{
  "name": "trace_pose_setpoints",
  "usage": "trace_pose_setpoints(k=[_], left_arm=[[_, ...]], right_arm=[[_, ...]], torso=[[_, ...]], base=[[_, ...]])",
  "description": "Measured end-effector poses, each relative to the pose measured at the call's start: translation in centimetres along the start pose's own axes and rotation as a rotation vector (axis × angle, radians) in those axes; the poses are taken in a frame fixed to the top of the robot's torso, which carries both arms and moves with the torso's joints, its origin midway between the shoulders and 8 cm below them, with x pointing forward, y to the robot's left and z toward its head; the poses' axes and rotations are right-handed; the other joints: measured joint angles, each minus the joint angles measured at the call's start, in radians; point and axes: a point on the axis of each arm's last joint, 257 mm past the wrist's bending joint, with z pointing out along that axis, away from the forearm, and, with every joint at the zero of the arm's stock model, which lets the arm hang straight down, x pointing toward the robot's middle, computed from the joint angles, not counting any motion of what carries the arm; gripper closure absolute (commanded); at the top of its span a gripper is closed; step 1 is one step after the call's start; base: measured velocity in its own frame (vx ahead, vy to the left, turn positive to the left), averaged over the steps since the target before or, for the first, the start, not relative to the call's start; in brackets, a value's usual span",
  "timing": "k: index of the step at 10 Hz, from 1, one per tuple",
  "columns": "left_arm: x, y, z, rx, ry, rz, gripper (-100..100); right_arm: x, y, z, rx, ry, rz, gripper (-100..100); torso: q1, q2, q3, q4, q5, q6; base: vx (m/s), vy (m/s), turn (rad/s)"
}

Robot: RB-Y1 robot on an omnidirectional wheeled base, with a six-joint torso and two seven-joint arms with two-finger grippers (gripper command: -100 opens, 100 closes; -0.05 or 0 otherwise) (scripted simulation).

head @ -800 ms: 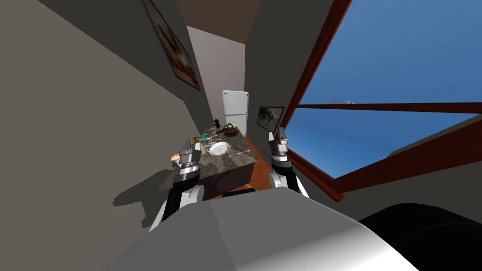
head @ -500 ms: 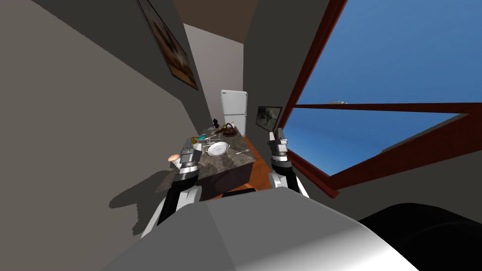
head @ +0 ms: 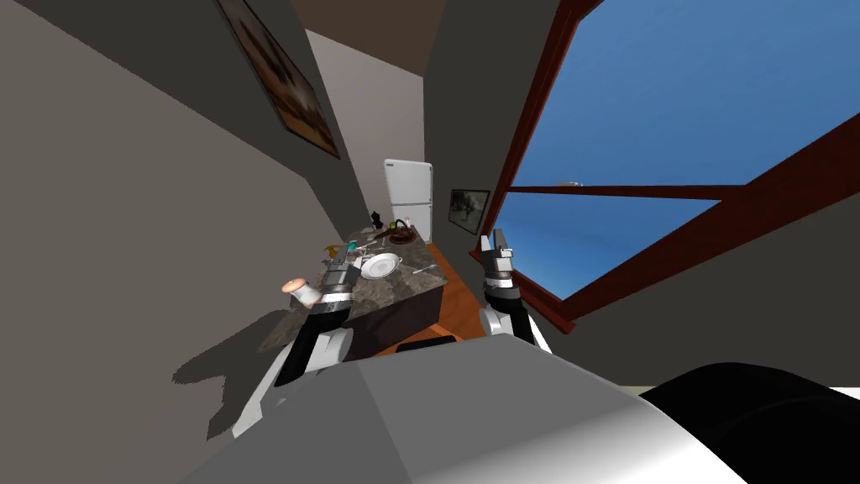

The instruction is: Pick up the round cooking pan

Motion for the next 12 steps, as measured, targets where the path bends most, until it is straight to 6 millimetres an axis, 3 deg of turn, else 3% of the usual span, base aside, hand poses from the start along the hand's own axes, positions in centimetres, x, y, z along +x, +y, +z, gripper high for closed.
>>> trace_pose_setpoints(k=[12], left_arm=[[-5.7, 7.4, 2.4, -0.260, -0.050, -0.118, -100]], right_arm=[[0.0, 0.0, 0.0, 0.000, 0.000, 0.000, 0]], torso=[[0.002, -0.002, -0.001, 0.000, 0.000, 0.000]], base=[[-0.046, -0.059, -0.113]])
